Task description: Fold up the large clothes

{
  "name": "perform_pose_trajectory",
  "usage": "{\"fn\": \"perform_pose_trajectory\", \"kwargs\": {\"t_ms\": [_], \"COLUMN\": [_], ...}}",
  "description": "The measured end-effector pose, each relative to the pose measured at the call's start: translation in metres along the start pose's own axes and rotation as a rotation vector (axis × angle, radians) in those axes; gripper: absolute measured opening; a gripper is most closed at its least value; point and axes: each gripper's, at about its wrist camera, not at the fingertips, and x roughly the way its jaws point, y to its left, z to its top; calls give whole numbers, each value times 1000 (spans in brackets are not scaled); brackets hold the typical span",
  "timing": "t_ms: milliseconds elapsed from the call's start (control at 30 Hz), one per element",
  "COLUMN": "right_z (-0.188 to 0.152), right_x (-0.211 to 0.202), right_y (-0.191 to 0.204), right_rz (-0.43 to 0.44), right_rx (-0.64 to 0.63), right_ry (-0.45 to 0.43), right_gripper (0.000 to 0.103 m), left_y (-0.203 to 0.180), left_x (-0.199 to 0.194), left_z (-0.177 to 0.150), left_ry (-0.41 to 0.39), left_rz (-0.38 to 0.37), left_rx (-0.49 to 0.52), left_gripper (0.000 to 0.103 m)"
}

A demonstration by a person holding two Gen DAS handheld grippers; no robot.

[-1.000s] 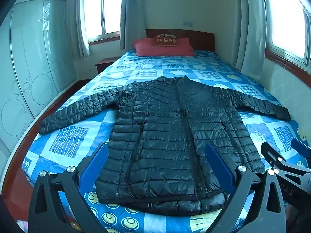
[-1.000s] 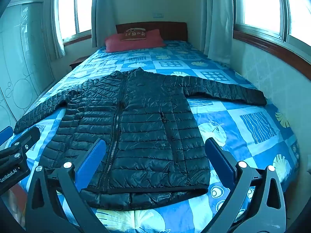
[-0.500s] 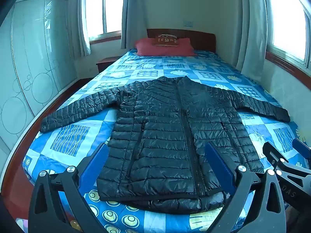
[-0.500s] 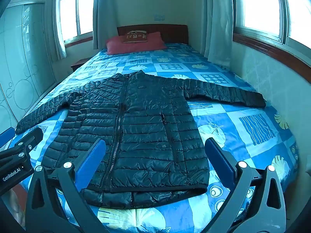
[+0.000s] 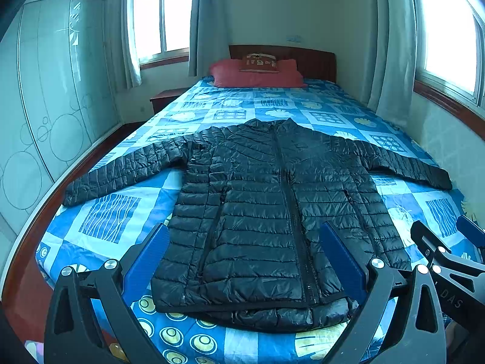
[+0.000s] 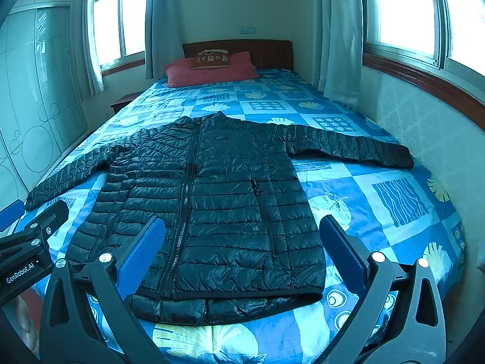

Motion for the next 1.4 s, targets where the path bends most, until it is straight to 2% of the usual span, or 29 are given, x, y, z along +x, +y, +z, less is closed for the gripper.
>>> {"fn": "perform_pose_trajectory", "kwargs": {"t_ms": [1400], "right_z": [-5], "right_x": [4], "right_y": [4], "right_rz": [5], "right_rx": [1], "right_ry": [4], "right_gripper": [101], "left_y": [2], "left_x": [6], "left_z": [-7], "left_ry": [12], "left_rz": [2], "left_rx": [-5], "left_gripper": [98]}}
